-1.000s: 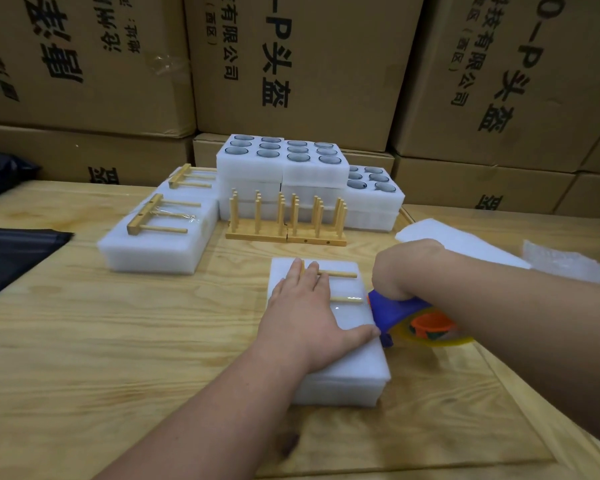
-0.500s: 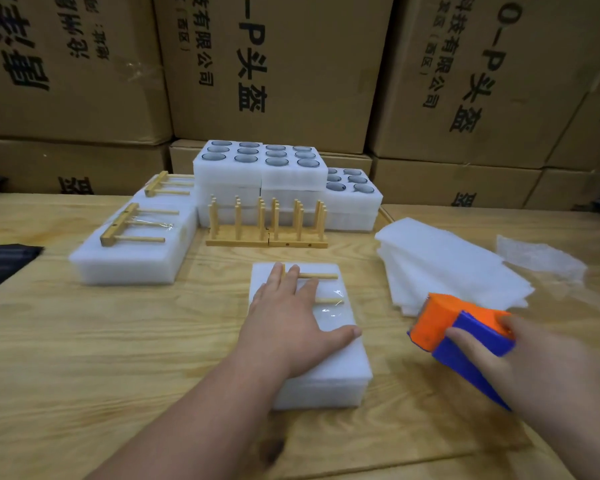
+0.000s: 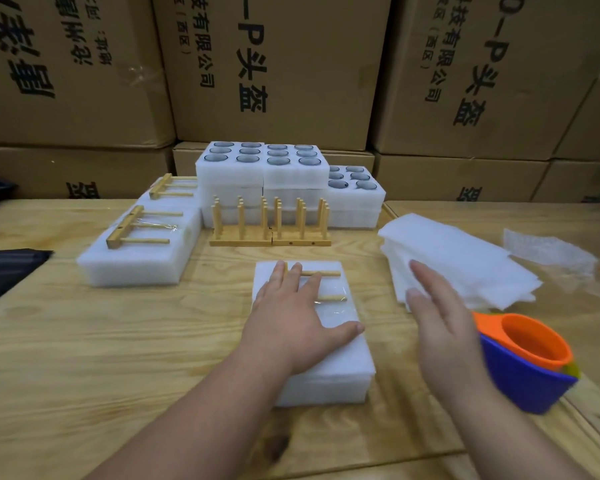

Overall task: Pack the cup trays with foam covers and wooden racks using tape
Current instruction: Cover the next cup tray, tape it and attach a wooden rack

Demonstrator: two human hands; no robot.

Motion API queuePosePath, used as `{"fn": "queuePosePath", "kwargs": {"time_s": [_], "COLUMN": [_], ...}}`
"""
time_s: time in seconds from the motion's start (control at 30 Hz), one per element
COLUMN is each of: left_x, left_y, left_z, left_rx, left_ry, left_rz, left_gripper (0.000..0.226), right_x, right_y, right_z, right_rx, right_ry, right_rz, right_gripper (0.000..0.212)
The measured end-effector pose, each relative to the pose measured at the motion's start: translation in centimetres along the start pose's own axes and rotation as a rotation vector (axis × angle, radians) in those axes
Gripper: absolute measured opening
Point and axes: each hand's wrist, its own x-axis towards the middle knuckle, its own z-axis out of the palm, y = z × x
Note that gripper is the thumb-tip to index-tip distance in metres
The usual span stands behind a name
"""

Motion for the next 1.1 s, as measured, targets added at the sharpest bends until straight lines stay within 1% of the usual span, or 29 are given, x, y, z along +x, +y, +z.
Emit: {"fn": "queuePosePath", "kwargs": {"time_s": [0.07,0.13,0.2,0.33,0.4,0.5,0.57,0.7,0.77,0.8,0.87,0.93,1.0,1.03,1.1], "left_x": [0.0,0.1,0.1,0.2,0.2,0.2,0.1,0.1,0.1,0.0,0.0,0.0,-0.1,0.0,0.1], "left_y": [0.0,0.1,0.0,0.1,0.1,0.2,0.2,0.4,0.4,0.4,0.4,0.4,0.4,0.4,0.6], "left_z": [0.0,0.1,0.1,0.2,0.2,0.2,0.1,0.0,0.0,0.0,0.1,0.1,0.1,0.0,-0.2], "left_rx": [0.007,0.009,0.008,0.028,0.038,0.05,0.054,0.052,0.052,0.054,0.07,0.105,0.147,0.165,0.196], "left_ry": [0.006,0.011,0.017,0.016,0.012,0.011,0.002,-0.008,-0.011,-0.009,-0.008,-0.018,-0.04,-0.057,-0.096], "left_rz": [0.001,-0.001,-0.002,0.002,0.001,-0.001,-0.002,-0.006,-0.007,-0.007,-0.003,0.014,0.037,0.043,0.037], "left_gripper": [0.119,0.119,0.12,0.118,0.118,0.118,0.117,0.114,0.114,0.114,0.111,0.101,0.089,0.085,0.082], "right_x": [0.2,-0.1,-0.4,-1.6,-1.6,-1.6,-1.6,-1.2,-1.0,-0.9,-0.7,-0.6,-0.4,-0.3,-0.3], "right_y": [0.2,0.9,1.9,3.9,3.9,4.0,4.2,4.3,4.3,4.2,4.3,4.1,4.4,4.6,4.8], "right_z": [2.7,4.0,4.9,5.3,5.4,5.5,5.7,5.9,5.9,6.0,6.2,6.3,6.4,6.4,6.3], "right_rx": [0.205,0.266,0.241,0.124,0.139,0.244,0.301,0.433,0.504,0.537,0.58,0.62,0.662,0.646,0.568], "right_ry": [-0.099,-0.192,-0.217,-0.238,-0.283,-0.383,-0.406,-0.441,-0.464,-0.478,-0.472,-0.447,-0.463,-0.474,-0.445], "right_rz": [0.105,0.086,0.045,-0.12,-0.137,-0.034,0.068,0.267,0.348,0.374,0.386,0.418,0.437,0.443,0.436], "right_gripper": [0.042,0.043,0.042,0.056,0.057,0.054,0.047,0.047,0.042,0.04,0.044,0.037,0.034,0.034,0.043]}}
